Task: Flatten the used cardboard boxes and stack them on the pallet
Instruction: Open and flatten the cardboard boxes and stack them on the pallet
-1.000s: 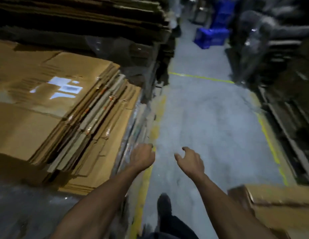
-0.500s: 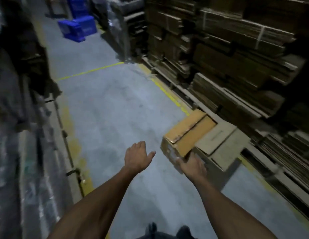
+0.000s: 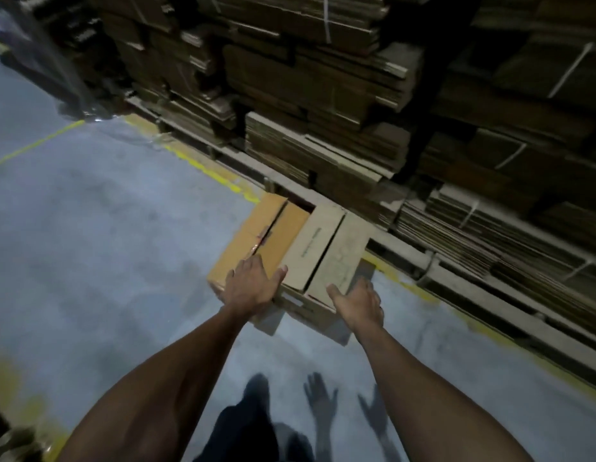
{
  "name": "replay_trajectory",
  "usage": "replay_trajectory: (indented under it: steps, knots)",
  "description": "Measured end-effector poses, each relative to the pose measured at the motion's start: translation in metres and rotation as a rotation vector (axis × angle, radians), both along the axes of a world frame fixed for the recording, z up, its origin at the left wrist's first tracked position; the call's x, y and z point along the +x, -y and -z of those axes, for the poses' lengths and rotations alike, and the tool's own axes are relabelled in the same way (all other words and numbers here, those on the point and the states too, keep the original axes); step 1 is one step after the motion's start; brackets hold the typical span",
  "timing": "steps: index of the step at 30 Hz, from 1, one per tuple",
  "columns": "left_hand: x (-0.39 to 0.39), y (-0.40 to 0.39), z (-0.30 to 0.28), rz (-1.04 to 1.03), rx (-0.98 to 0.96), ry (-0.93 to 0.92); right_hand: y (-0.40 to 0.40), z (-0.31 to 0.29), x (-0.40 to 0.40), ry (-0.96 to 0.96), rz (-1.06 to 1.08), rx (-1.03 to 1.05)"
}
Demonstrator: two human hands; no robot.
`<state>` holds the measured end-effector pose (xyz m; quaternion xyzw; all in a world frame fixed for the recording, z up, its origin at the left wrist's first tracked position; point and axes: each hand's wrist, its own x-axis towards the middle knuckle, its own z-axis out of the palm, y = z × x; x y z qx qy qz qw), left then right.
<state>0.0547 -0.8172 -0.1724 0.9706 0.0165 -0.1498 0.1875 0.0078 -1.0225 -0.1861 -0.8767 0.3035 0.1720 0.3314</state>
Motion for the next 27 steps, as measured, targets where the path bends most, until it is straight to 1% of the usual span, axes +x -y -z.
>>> replay_trajectory:
  steps: [4, 9, 14, 19, 21, 24, 27]
  knots:
    - [0.063, 0.033, 0.024, 0.026, -0.037, -0.012, 0.031, 0.012, 0.047, -0.015, 0.089, 0.006]
    - [0.152, 0.067, 0.072, 0.058, -0.090, -0.091, 0.065, 0.045, 0.109, -0.032, 0.227, 0.026]
    - [0.232, 0.098, 0.136, 0.046, -0.117, -0.177, 0.088, 0.103, 0.166, -0.062, 0.350, 0.061]
    - [0.290, 0.114, 0.229, 0.029, -0.146, -0.244, 0.109, 0.193, 0.221, -0.088, 0.440, 0.096]
    - [0.306, 0.117, 0.273, 0.017, -0.123, -0.274, 0.117, 0.235, 0.237, -0.082, 0.473, 0.119]
    - [0.322, 0.119, 0.328, 0.002, -0.115, -0.316, 0.125, 0.292, 0.249, -0.085, 0.482, 0.137]
    - [0.333, 0.119, 0.380, 0.011, -0.113, -0.346, 0.128, 0.345, 0.255, -0.141, 0.471, 0.152]
